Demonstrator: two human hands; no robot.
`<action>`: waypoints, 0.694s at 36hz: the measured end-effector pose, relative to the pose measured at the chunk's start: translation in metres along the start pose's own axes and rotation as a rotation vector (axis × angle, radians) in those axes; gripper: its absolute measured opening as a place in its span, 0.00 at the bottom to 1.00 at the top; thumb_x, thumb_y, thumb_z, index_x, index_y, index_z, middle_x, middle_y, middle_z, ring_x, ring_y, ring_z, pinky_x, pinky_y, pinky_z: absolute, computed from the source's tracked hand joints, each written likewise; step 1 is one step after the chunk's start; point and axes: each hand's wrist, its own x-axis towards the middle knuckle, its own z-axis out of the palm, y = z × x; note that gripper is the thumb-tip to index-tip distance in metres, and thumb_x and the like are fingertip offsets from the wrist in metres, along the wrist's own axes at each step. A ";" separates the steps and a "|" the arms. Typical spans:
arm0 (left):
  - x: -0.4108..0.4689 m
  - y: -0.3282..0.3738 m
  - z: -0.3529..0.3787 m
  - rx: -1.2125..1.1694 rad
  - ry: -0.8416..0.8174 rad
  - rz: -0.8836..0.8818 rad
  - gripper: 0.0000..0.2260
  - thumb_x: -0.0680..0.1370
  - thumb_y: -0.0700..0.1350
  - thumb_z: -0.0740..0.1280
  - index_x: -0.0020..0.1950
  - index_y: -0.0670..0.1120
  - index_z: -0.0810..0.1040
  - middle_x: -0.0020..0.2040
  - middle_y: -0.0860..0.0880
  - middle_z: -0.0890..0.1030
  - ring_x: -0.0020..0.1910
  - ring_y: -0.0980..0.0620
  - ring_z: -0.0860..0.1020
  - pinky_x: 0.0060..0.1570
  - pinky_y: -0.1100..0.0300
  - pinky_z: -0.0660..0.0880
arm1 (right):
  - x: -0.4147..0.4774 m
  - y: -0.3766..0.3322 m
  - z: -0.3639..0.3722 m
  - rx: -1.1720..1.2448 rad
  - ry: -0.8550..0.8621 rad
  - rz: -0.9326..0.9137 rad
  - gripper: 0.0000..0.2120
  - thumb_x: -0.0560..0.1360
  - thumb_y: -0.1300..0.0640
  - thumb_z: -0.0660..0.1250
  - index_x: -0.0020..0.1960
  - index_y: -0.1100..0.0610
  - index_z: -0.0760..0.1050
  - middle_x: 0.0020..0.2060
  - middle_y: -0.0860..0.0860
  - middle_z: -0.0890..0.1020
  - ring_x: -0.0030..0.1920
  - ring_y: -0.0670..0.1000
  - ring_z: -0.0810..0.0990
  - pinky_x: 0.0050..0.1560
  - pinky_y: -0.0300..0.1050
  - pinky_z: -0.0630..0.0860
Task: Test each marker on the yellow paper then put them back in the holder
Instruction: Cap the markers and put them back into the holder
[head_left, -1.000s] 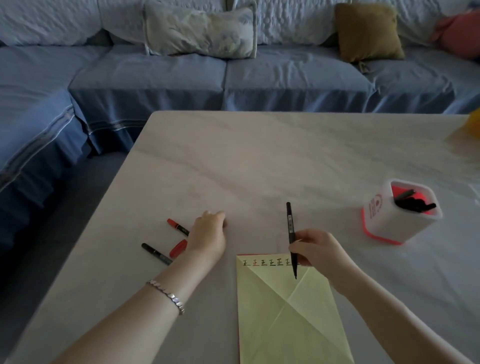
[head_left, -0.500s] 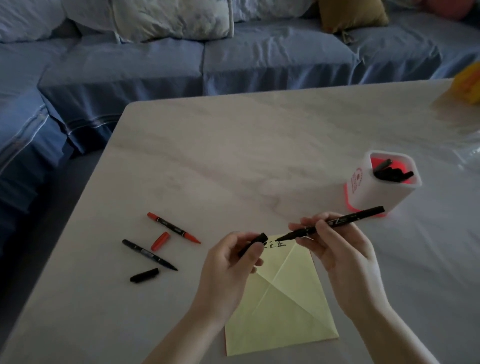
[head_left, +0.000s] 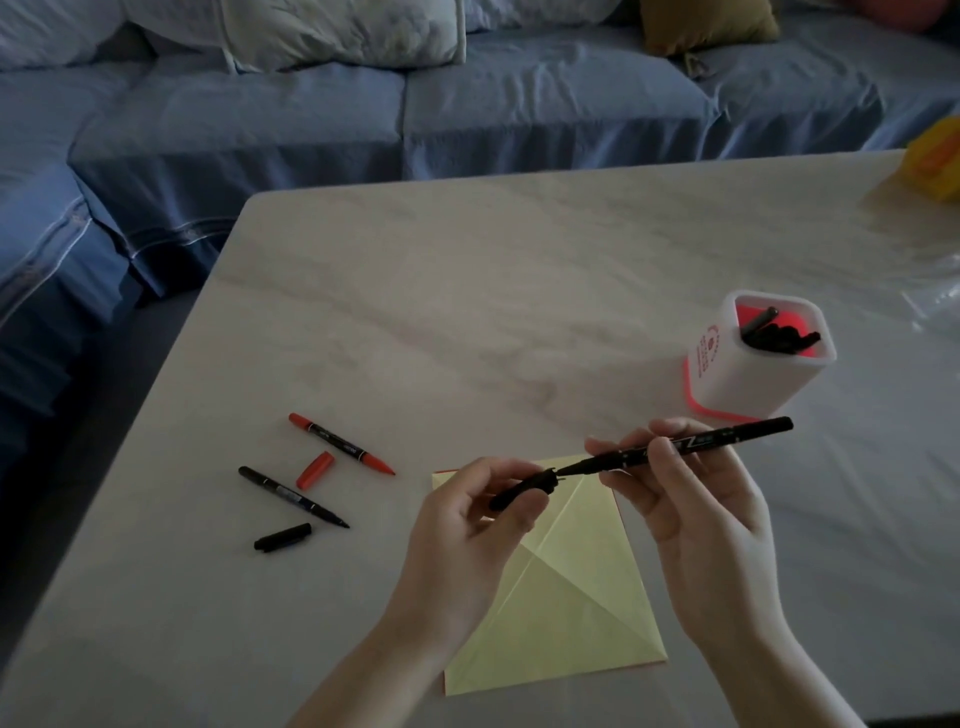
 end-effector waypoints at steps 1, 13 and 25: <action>-0.001 0.000 0.000 0.004 -0.008 -0.001 0.08 0.73 0.38 0.69 0.43 0.52 0.80 0.32 0.57 0.81 0.32 0.60 0.76 0.36 0.69 0.71 | -0.001 0.002 0.000 -0.003 -0.003 0.006 0.15 0.60 0.54 0.68 0.43 0.60 0.72 0.32 0.52 0.80 0.39 0.56 0.85 0.35 0.39 0.79; -0.005 0.009 0.000 0.286 -0.093 0.117 0.08 0.76 0.44 0.65 0.47 0.58 0.76 0.32 0.65 0.77 0.31 0.62 0.74 0.32 0.73 0.67 | 0.000 0.012 -0.009 -0.097 -0.024 0.104 0.25 0.45 0.41 0.80 0.37 0.51 0.80 0.38 0.58 0.86 0.39 0.50 0.84 0.37 0.37 0.79; -0.006 0.011 0.002 0.321 -0.190 0.121 0.09 0.73 0.54 0.60 0.48 0.58 0.78 0.41 0.47 0.82 0.42 0.47 0.78 0.45 0.50 0.72 | -0.004 0.008 -0.009 -0.133 -0.120 0.122 0.24 0.46 0.40 0.80 0.35 0.52 0.81 0.36 0.57 0.85 0.37 0.50 0.83 0.37 0.36 0.78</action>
